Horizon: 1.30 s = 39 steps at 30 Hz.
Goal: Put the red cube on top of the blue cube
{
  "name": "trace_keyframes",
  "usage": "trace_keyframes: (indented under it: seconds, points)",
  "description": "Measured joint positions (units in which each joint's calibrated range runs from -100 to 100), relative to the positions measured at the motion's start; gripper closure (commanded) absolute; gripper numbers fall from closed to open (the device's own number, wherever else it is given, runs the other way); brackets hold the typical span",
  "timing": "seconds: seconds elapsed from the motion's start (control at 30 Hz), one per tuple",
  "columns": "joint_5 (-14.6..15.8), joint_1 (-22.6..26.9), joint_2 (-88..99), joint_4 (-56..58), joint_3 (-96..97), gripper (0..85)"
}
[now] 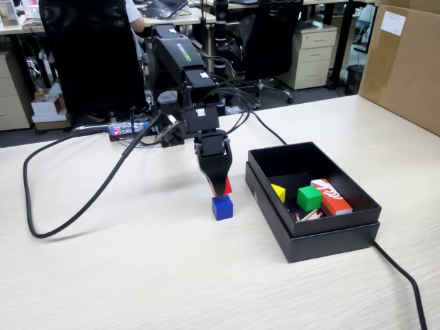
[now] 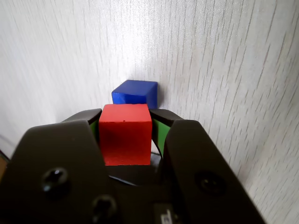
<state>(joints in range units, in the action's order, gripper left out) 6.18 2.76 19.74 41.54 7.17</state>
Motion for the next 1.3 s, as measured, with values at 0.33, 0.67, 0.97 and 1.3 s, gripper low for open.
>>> trace_keyframes:
  seconds: [0.33,0.67,0.97,1.3]
  points:
    - [0.0,0.0,-0.3,-1.9,0.6,83.9]
    - [0.0,0.0,-1.0,-1.9,0.6,83.9]
    - [0.0,-0.1,-2.5,-4.2,0.6,74.2]
    - [0.0,-0.2,-2.7,-4.2,0.6,74.1]
